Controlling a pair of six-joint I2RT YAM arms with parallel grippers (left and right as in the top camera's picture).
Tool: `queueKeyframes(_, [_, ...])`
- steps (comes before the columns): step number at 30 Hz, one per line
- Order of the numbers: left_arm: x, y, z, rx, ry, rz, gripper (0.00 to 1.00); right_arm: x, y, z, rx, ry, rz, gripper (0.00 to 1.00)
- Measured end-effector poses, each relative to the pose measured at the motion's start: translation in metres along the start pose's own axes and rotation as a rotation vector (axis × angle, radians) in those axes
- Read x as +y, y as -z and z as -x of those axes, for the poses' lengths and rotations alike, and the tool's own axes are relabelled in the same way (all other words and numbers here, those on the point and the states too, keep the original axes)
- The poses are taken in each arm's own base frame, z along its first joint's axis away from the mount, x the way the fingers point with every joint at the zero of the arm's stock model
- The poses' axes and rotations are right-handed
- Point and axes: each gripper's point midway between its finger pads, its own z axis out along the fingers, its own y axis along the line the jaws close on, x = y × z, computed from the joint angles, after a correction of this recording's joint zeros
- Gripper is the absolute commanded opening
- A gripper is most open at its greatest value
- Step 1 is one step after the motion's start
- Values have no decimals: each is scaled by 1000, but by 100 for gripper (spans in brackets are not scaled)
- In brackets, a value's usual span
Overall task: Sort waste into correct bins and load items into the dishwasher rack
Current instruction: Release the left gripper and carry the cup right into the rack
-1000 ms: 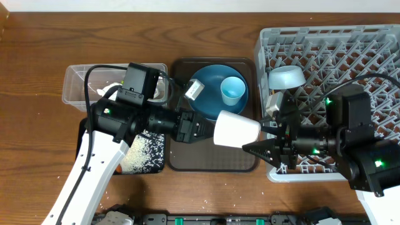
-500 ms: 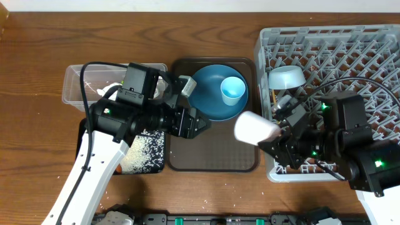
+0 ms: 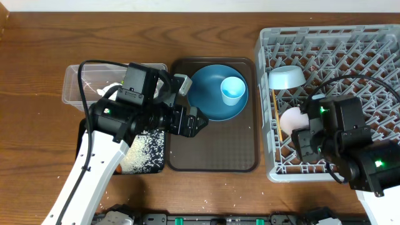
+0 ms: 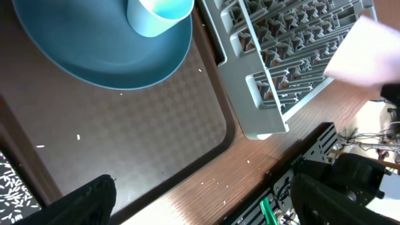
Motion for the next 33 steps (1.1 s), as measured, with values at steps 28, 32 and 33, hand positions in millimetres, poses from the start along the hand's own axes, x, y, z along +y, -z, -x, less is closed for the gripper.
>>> queueKeyframes(28, [1,0,0,0,0,3,96,-8,-61,-28,311,-53,-93,51])
queueKeyframes(32, [1,0,0,0,0,3,96,-8,-61,-31,320,-52,-93,52])
queueKeyframes(33, [0,0,0,-1,0,3,96,-8,-62,-32,324,-53,-93,52])
